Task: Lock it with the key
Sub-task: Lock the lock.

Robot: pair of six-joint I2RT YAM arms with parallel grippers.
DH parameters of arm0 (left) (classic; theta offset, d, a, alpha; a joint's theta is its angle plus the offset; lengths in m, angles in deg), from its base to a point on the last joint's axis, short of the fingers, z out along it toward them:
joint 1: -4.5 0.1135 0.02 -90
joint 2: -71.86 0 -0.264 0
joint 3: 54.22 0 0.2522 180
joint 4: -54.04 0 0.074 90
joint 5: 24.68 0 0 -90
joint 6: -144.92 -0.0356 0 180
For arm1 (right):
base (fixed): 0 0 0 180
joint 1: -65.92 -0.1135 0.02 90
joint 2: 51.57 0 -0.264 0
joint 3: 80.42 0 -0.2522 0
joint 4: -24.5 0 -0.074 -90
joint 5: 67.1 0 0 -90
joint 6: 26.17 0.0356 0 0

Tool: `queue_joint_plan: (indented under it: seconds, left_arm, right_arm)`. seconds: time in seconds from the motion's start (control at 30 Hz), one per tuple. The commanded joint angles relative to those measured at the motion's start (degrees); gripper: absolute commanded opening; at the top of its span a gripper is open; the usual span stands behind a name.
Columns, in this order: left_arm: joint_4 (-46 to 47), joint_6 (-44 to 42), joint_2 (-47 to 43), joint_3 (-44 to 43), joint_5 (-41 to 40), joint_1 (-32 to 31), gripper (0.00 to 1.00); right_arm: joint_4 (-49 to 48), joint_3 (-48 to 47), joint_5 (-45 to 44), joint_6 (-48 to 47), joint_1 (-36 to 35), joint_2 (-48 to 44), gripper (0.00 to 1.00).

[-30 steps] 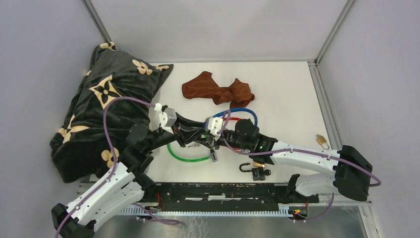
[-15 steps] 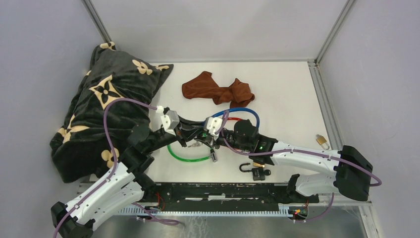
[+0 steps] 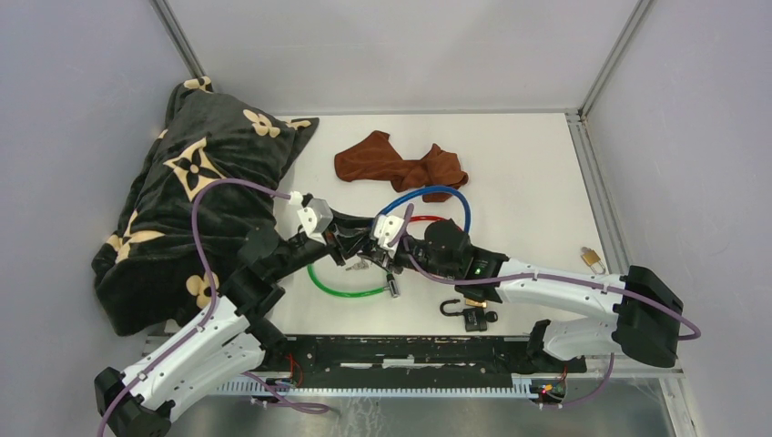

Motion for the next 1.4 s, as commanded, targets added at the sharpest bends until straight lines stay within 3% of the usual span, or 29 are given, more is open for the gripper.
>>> queue_joint_plan:
  seconds: [0.0,0.1,0.2,0.43,0.6,0.77,0.93,1.07,1.17,1.27,1.37]
  left_arm:
    - [-7.8,-6.1,1.7,-0.7,-1.9,0.3,0.24]
    - [-12.3,-6.5,1.3,-1.2,8.0,0.3,0.04]
    - [-13.8,-5.3,0.7,-1.7,10.8,0.4,0.02]
    - [-10.5,1.9,-3.0,0.0,5.6,0.5,0.02]
    - [-9.7,1.4,-5.2,3.6,-2.5,0.4,0.02]
    - [-6.2,2.3,-6.0,5.3,-3.9,0.4,0.02]
    - [-3.5,4.0,-6.7,7.0,-5.4,0.4,0.02]
    - [-1.5,4.9,-7.5,7.4,-5.6,0.5,0.02]
    - [-1.1,4.8,-8.2,7.7,-4.6,0.5,0.02]
    - [-1.0,4.9,-8.6,7.9,-3.7,0.5,0.02]
    - [-0.6,5.1,-8.6,7.9,-3.5,0.5,0.02]
  right_arm:
    - [-3.0,-3.8,3.7,-2.6,-3.3,-1.1,0.00]
    - [-2.7,-3.4,3.3,-3.1,-3.3,-2.0,0.00]
    - [-2.5,-2.5,2.5,-3.6,-3.2,-3.1,0.00]
    - [-5.0,3.2,6.2,-3.1,-1.3,-5.8,0.01]
    - [-3.9,5.5,6.6,0.1,0.1,-6.1,0.37]
    - [0.4,7.7,2.4,1.3,0.4,-10.9,0.58]
    - [8.8,8.5,-3.0,4.8,0.8,-19.4,0.65]
    - [17.4,11.6,-19.1,10.2,2.5,-26.7,0.68]
    - [20.7,17.4,-26.9,16.3,8.2,-32.5,0.74]
    - [20.2,23.6,-27.1,21.0,16.7,-35.3,0.82]
    - [18.4,26.6,-23.2,24.0,22.7,-32.5,0.84]
